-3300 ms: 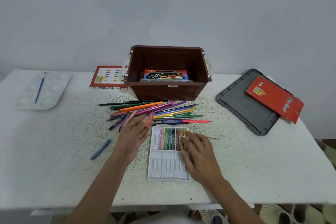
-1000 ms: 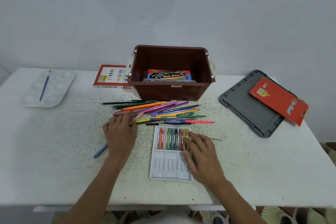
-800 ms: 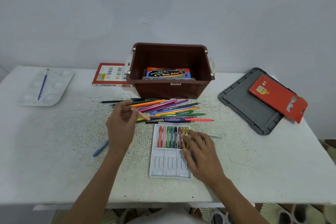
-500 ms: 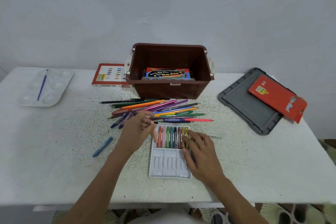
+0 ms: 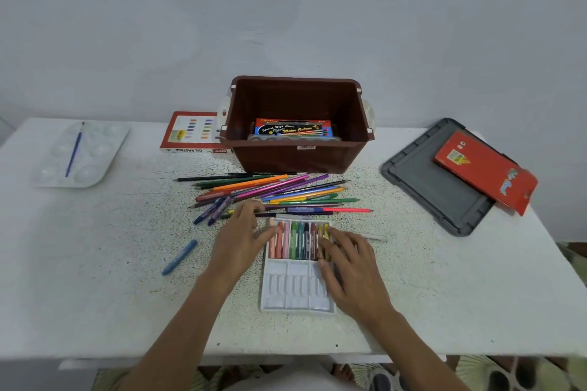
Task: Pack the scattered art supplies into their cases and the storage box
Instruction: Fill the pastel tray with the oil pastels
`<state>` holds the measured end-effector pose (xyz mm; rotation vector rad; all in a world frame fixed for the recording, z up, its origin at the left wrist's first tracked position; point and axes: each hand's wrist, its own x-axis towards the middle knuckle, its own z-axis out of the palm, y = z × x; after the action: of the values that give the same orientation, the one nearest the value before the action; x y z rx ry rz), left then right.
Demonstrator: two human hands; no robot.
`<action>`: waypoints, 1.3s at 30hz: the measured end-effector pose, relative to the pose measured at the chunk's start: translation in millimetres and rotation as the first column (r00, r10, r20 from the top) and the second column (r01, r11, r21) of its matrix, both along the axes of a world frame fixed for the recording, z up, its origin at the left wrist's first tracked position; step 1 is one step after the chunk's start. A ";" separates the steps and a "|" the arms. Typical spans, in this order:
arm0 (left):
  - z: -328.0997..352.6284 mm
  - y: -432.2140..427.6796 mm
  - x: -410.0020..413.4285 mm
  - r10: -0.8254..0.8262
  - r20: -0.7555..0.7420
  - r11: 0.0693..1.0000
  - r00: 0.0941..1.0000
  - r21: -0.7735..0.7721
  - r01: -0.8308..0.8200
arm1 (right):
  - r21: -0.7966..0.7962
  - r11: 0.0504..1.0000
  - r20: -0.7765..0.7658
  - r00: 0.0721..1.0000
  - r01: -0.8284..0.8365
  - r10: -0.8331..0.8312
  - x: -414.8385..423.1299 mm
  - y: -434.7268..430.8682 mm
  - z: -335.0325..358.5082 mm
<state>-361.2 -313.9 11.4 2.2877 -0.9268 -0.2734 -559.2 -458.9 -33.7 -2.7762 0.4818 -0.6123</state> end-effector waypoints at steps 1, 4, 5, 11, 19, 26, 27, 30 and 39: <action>-1.5 1.0 -0.2 0.020 0.022 1.000 1.000 0.020 -0.021 | -0.001 1.000 -0.001 1.000 0.000 0.000 0.1 0.0 0.2; -7.3 1.2 -2.1 0.059 0.073 0.991 0.996 0.117 -0.067 | -0.008 1.000 0.001 1.000 0.001 -0.001 0.1 0.1 0.4; -9.5 1.2 -3.1 0.065 0.097 0.984 0.993 0.158 -0.080 | -0.007 1.000 0.003 1.000 0.003 -0.003 0.7 0.4 1.0; -13.0 0.0 -5.6 0.118 0.114 0.959 0.987 0.246 -0.143 | -0.014 1.000 -0.006 1.000 0.007 -0.007 0.2 0.6 0.7; -27.2 12.8 -0.2 0.258 0.278 0.962 0.925 0.008 -0.271 | -0.018 1.000 0.001 1.000 0.006 -0.006 -0.1 1.6 1.2; -35.3 32.5 28.2 0.332 0.539 0.892 0.775 0.088 -0.443 | -0.005 1.000 -0.004 1.000 -0.007 0.007 -0.1 0.1 -0.8; -36.2 34.4 30.7 0.321 0.550 0.887 0.771 0.110 -0.448 | -0.007 1.000 -0.004 1.000 -0.005 0.005 0.0 0.1 -0.5; -38.3 36.1 33.0 0.293 0.566 0.887 0.770 0.139 -0.440 | -0.018 1.000 -0.008 1.000 -0.008 0.008 0.2 0.2 -0.1; -22.3 31.8 25.8 0.405 0.457 0.904 0.792 -0.068 -0.423 | -0.012 1.000 0.003 1.000 0.001 -0.001 -0.3 0.7 -0.6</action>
<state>-335.4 -282.1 -11.0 2.5688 -0.6010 0.4746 -559.5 -458.2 -34.3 -2.7864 0.4802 -0.6209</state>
